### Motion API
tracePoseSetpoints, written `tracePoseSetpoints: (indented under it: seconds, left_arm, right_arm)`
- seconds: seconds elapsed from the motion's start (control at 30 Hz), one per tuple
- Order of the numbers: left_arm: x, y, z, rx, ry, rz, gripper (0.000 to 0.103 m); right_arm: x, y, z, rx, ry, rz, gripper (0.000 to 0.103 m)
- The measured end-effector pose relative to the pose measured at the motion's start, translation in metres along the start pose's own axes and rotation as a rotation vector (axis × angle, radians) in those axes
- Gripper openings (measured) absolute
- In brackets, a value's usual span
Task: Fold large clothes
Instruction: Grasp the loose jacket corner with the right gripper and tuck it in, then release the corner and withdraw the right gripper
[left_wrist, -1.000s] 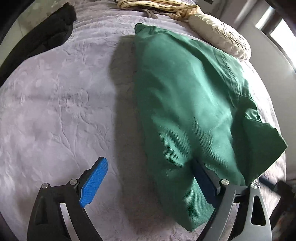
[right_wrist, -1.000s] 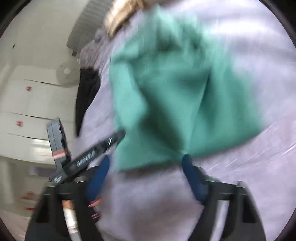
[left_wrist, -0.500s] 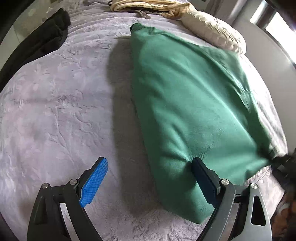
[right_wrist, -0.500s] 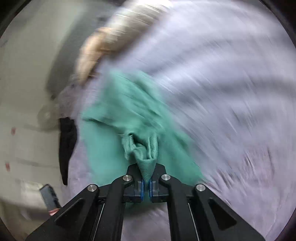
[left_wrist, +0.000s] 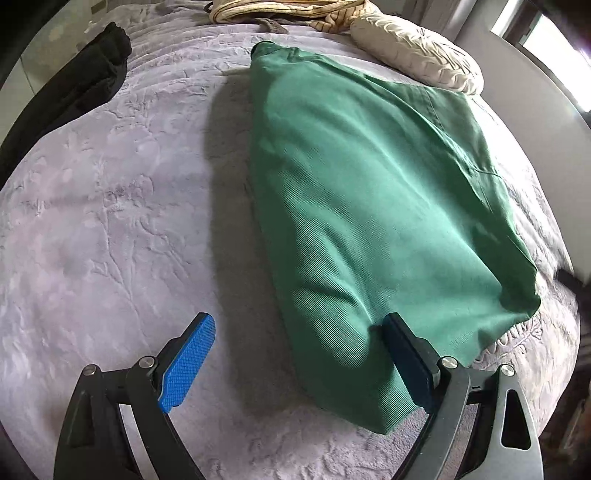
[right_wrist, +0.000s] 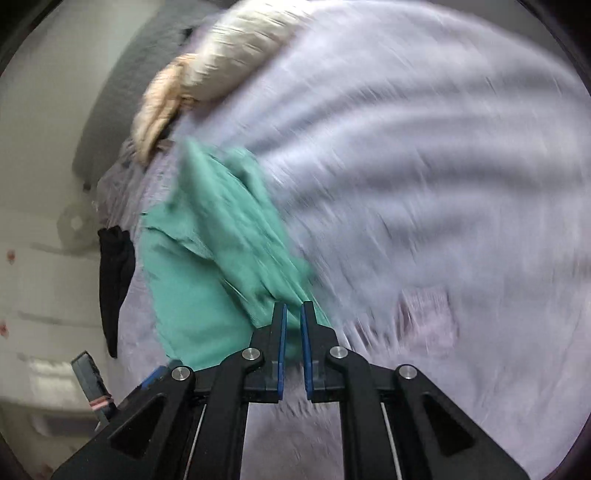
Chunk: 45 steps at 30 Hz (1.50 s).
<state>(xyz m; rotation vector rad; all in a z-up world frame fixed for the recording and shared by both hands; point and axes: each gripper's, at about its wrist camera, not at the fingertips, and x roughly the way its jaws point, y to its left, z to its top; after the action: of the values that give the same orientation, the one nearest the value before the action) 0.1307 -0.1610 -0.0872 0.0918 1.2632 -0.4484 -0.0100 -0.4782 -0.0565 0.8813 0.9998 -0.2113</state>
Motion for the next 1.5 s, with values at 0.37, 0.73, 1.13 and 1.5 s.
tracePoseSetpoints:
  seconds: [0.37, 0.73, 1.13, 1.5]
  left_arm:
    - [0.001, 0.000, -0.001, -0.044, 0.016, 0.002, 0.093]
    - [0.005, -0.003, 0.002, -0.044, 0.040, -0.009, 0.093]
    - [-0.007, 0.011, 0.024, -0.072, 0.041, -0.064, 0.093]
    - [0.010, 0.009, 0.048, -0.054, 0.073, -0.053, 0.093]
  right_arm:
    - [0.087, 0.103, 0.093, -0.305, 0.034, -0.104, 0.043]
    - [0.145, 0.049, 0.117, -0.203, 0.179, -0.071, 0.007]
    - [0.123, 0.022, 0.121, -0.085, 0.215, -0.016, 0.012]
    - [0.114, 0.031, 0.116, -0.136, 0.250, 0.062, 0.070]
